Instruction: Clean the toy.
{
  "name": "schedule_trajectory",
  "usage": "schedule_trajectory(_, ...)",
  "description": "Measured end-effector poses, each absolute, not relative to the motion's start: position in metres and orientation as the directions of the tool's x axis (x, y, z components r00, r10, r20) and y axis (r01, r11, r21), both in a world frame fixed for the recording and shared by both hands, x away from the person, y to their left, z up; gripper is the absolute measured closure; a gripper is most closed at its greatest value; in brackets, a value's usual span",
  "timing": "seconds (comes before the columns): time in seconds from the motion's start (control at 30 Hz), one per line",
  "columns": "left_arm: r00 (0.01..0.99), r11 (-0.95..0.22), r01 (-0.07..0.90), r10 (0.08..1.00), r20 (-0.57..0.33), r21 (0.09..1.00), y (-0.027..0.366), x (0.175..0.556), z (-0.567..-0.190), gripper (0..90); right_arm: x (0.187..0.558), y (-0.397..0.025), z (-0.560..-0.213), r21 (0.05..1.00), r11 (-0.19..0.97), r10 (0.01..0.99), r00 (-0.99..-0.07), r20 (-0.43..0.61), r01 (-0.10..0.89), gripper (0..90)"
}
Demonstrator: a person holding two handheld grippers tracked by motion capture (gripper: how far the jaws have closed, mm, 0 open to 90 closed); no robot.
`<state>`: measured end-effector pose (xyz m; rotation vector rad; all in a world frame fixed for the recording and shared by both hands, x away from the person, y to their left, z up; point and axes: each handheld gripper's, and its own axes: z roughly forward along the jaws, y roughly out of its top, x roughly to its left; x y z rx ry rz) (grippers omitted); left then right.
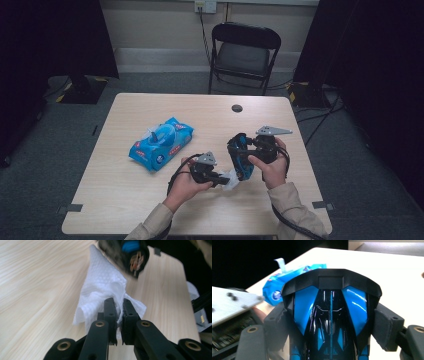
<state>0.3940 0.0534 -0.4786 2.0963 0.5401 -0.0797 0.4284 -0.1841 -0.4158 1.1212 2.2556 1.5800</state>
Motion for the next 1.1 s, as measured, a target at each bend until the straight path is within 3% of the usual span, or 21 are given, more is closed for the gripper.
schedule_trajectory(0.6, 0.811, -0.429, 0.455, 0.561, -0.165, 0.78, 0.125, 0.413, -0.483, 83.8, 0.464, -0.207, -0.456, 0.75, 0.3, 0.778, -0.606, 0.165, 0.59, 25.5)
schedule_trajectory(1.1, 0.793, -0.43, 0.45, 0.596, -0.128, 0.783, 0.13, 0.416, -0.492, 78.2, 0.485, -0.188, -0.481, 0.693, 0.349, 0.799, -0.586, 0.131, 0.631, 25.4)
